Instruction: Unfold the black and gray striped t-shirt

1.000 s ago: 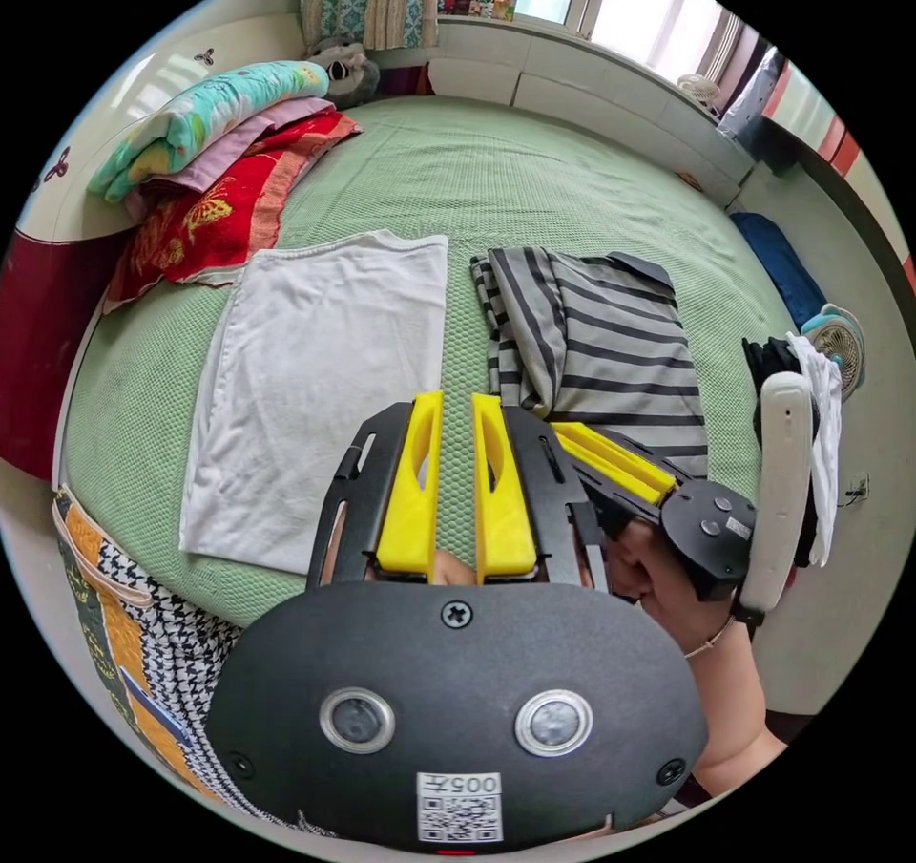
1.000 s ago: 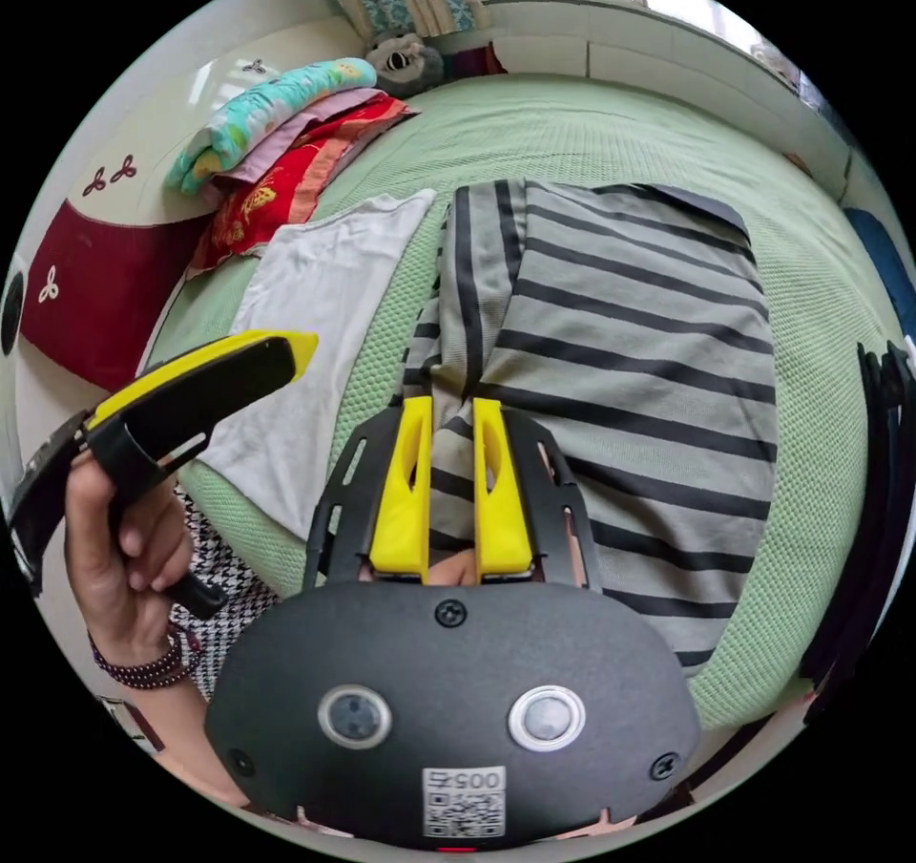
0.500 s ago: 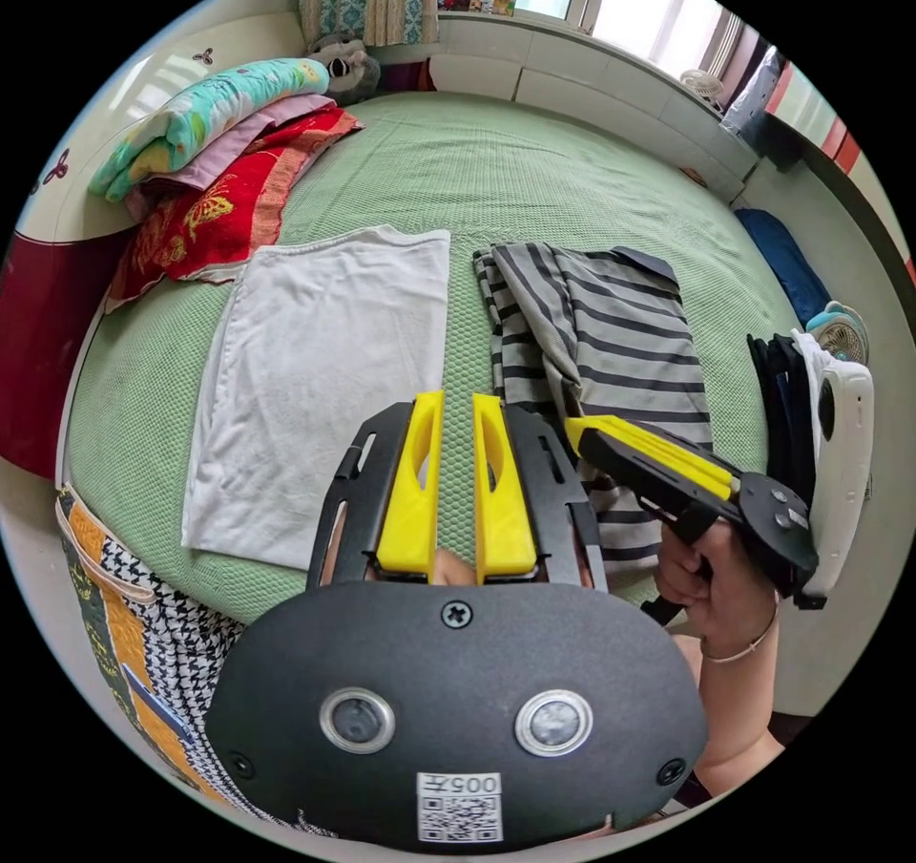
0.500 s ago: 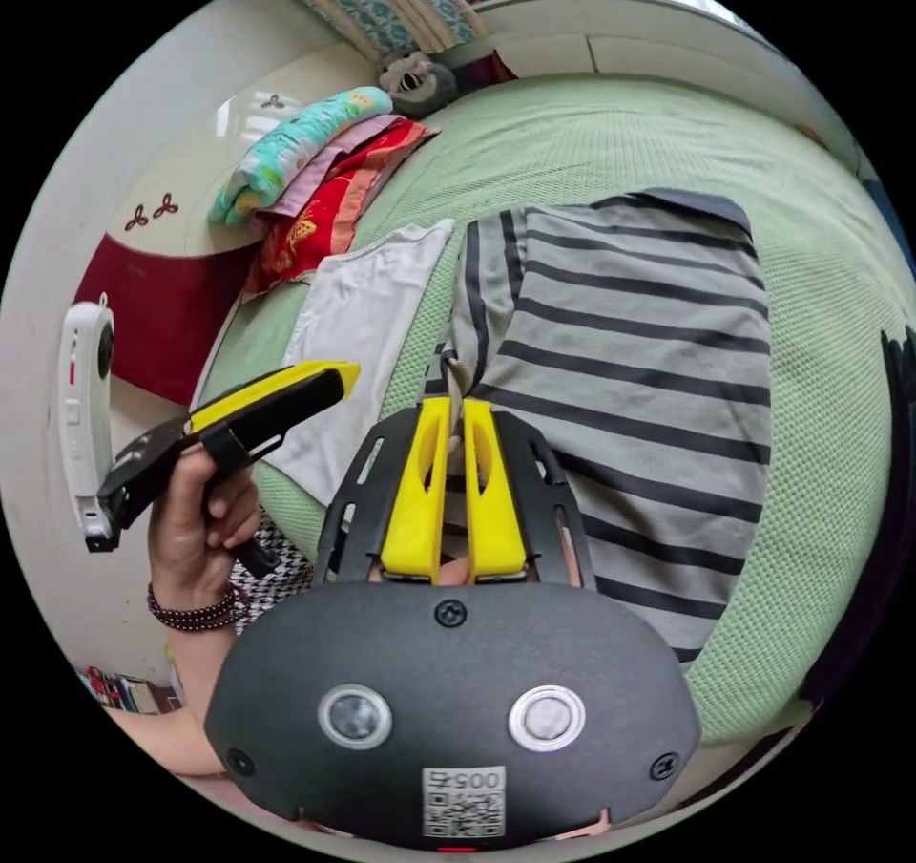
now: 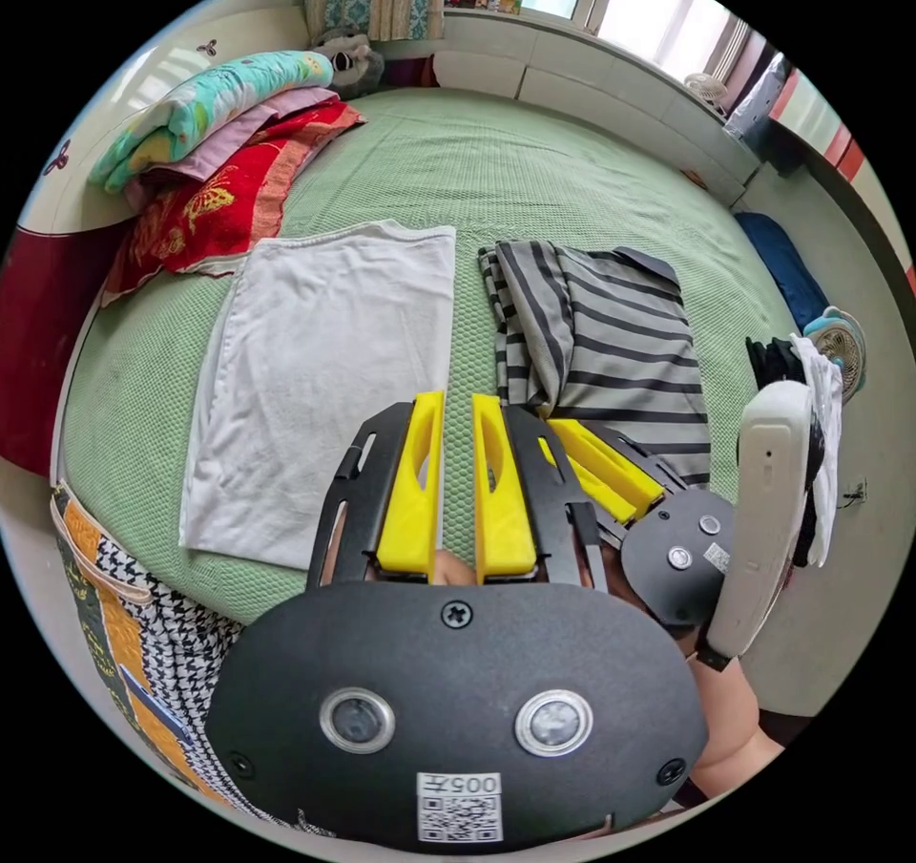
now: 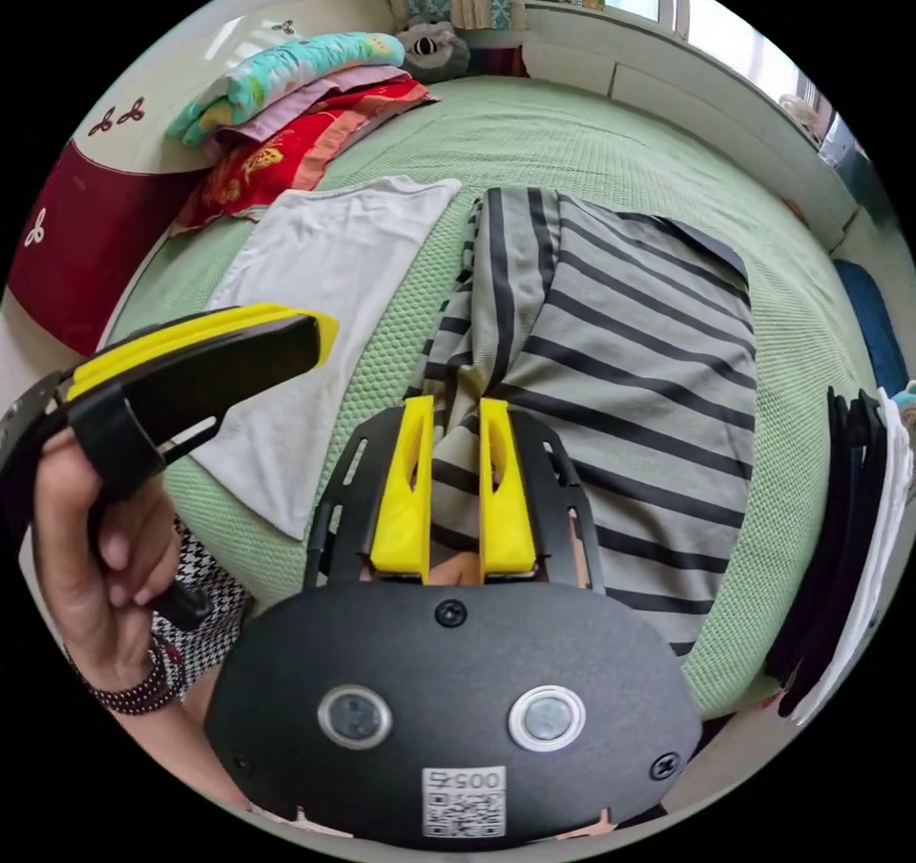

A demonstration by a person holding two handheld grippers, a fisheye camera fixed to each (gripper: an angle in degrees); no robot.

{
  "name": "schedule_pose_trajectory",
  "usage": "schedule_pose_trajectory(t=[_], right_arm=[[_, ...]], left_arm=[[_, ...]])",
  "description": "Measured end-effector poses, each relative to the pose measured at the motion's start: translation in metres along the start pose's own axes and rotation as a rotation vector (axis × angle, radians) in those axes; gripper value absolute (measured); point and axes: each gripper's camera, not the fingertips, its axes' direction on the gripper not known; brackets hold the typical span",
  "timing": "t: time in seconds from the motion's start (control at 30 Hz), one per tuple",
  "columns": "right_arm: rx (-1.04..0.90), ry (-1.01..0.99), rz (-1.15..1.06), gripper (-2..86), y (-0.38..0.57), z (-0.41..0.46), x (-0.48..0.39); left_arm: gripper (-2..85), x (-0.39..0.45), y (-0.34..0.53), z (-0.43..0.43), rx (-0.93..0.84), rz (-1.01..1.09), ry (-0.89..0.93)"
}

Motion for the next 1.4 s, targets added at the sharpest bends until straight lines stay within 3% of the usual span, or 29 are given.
schedule_pose_trajectory(t=[0.27,0.73,1.03,1.4], right_arm=[[0.015,-0.224,0.068,-1.1,0.001,-0.032,0.052],[0.052,-0.358,0.168,-1.2,0.015,-0.066,0.121],[0.050,-0.341,0.121,0.0,0.018,-0.073,0.133],[0.045,-0.312,0.077,7.5,0.023,-0.084,0.142]], left_arm=[[6.3,0.003,-0.007,0.004,0.007,0.010,-0.015],[6.5,0.032,-0.019,0.031,-0.067,0.125,0.047],[6.4,0.057,-0.025,0.042,-0.103,0.227,0.111],[4.8,0.052,-0.028,0.043,-0.104,0.191,0.108]])
